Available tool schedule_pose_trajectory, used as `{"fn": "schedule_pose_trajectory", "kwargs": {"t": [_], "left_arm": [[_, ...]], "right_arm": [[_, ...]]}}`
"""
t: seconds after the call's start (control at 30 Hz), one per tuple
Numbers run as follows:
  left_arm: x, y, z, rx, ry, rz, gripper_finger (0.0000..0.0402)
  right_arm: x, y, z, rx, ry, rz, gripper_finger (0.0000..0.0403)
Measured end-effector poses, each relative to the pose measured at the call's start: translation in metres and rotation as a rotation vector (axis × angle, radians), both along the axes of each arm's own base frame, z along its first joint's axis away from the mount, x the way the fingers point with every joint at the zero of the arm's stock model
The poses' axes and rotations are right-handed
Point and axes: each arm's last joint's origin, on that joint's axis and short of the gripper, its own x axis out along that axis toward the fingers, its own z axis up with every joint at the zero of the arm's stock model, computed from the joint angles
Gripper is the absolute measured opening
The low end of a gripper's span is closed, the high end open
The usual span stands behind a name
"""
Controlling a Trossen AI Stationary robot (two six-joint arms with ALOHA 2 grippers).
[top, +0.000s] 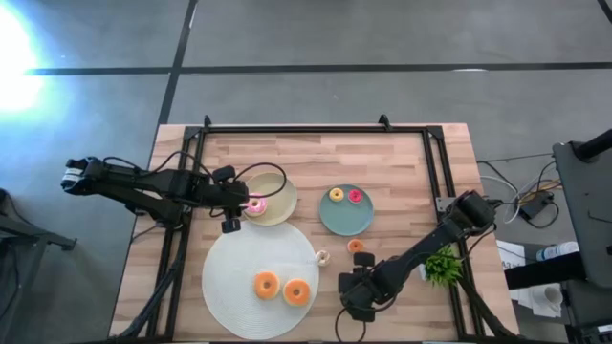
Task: Pick & Place donuts
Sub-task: Put the small blue donut on the blue plate
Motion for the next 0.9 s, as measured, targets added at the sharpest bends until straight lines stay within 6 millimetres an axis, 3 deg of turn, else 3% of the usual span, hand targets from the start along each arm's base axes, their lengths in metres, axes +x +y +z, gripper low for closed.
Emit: {"fn": "schedule_pose_trajectory", "kwargs": {"t": [0.2,0.43,0.53,0.73,0.9], "left_arm": [[0.000,0.000,0.000,-0.010,-0.009,0.015,0.0145],[0.001,0.000,0.000,-0.015,-0.016,0.021,0.0145],[0.001,0.000,0.001,-0.016,-0.022,0.021,0.0145],[0.002,0.000,0.001,-0.017,-0.032,0.020,0.0145],[0.003,-0.003,0.002,-0.022,-0.051,0.014,0.0145]], "right_arm": [[-0.005,-0.008,-0.011,-0.062,-0.013,-0.018,0.0101],[-0.001,-0.018,-0.013,-0.059,0.001,-0.047,0.0021],[0.002,-0.023,-0.010,-0.041,-0.009,-0.094,0.0014],[0.004,-0.048,0.014,-0.059,-0.087,-0.200,0.0012],[-0.008,-0.096,0.047,0.035,-0.193,-0.400,0.0011]]}}
